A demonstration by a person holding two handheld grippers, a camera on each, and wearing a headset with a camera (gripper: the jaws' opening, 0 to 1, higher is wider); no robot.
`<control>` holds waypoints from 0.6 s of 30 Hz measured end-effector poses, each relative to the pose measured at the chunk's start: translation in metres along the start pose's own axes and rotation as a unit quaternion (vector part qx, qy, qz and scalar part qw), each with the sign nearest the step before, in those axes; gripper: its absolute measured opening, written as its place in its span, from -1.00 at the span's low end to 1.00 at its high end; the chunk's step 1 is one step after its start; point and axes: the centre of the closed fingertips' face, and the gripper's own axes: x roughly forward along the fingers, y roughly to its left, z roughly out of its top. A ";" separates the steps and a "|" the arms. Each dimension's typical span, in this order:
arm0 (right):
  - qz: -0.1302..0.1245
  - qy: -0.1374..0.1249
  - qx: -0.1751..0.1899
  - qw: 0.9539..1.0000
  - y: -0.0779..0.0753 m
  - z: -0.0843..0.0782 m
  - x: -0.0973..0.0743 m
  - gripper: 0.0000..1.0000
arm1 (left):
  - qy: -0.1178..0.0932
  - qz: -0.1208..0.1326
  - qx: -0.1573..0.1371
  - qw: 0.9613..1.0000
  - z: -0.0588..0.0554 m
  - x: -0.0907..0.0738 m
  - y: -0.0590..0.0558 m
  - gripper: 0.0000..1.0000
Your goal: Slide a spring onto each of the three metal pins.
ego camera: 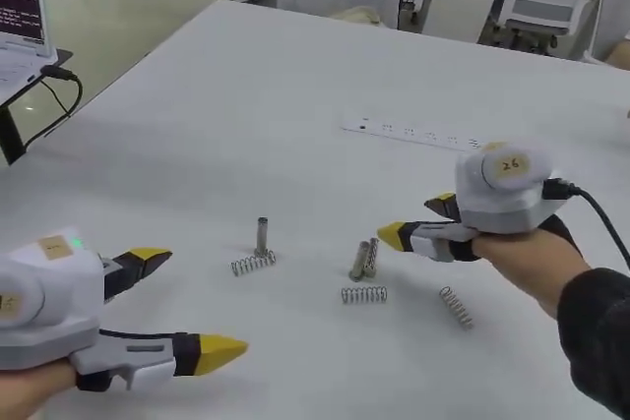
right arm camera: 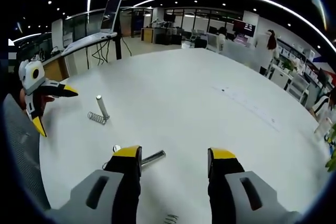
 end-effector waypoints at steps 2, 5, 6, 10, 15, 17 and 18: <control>-0.001 0.005 -0.006 1.000 0.002 0.000 0.004 -0.07 | 0.002 0.000 0.000 1.000 0.000 0.000 0.000 0.76; 0.003 0.014 0.002 1.000 0.004 -0.001 0.008 -0.07 | 0.002 0.000 0.000 1.000 -0.001 0.000 0.000 0.76; 0.004 0.017 0.003 1.000 0.006 -0.001 0.011 -0.08 | 0.002 0.000 -0.001 1.000 -0.001 0.000 0.000 0.76; 0.001 0.028 -0.001 1.000 0.009 -0.004 0.017 -0.08 | 0.002 0.000 -0.002 1.000 -0.001 0.000 0.000 0.75; -0.001 0.044 -0.003 0.999 0.010 -0.006 0.026 -0.11 | 0.002 0.001 -0.003 1.000 -0.001 -0.001 0.001 0.75; -0.002 0.048 0.000 0.999 0.010 -0.007 0.028 -0.10 | 0.002 0.002 -0.004 1.000 -0.001 -0.001 0.001 0.75; -0.002 0.051 0.000 0.999 0.009 -0.008 0.030 -0.11 | 0.002 0.002 -0.004 1.000 -0.001 -0.001 0.002 0.75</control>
